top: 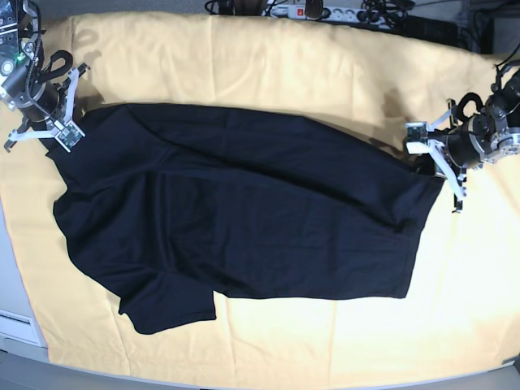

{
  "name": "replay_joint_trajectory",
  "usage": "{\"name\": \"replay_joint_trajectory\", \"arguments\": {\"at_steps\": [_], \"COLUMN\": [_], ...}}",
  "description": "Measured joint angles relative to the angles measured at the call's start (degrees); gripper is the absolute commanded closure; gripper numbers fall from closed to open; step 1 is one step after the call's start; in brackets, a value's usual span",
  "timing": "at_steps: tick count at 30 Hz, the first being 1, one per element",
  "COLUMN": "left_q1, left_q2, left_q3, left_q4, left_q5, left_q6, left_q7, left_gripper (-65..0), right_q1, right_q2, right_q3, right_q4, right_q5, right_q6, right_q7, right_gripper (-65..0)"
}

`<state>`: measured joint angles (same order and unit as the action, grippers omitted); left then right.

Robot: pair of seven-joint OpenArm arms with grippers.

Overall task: Fold the T-shirt properly
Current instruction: 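Drag the black shirt with both grippers toward the robot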

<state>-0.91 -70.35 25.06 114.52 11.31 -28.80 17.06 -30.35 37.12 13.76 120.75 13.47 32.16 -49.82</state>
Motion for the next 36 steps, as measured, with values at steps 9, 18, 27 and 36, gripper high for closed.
{"name": "replay_joint_trajectory", "arguments": {"at_steps": [9, 18, 27, 36], "left_q1": [0.09, 0.09, 0.09, 0.09], "left_q2": [-2.84, -5.01, -6.82, -8.17], "left_q3": [0.00, 0.00, 0.00, 0.00], "left_q4": [5.22, 8.87, 8.87, 12.31], "left_q5": [-3.67, -6.01, -6.23, -6.21], "left_q6": [-0.11, -0.76, -0.33, -0.57], "left_q7": [3.19, 7.93, 9.90, 11.54], "left_gripper": [0.0, 0.0, 0.0, 0.0], "right_q1": [-4.59, -7.89, -7.76, -7.78], "right_q2": [-0.02, 0.00, -0.02, -0.02], "right_q3": [9.16, 14.53, 14.53, 14.53], "right_q4": [0.07, 0.28, 0.28, 1.62], "right_q5": [4.50, 11.02, 10.99, 10.97], "right_q6": [1.53, 4.09, 4.09, 4.07], "right_q7": [-0.20, -1.20, 1.81, -0.33], "right_gripper": [0.0, 0.0, 0.0, 0.0]}}
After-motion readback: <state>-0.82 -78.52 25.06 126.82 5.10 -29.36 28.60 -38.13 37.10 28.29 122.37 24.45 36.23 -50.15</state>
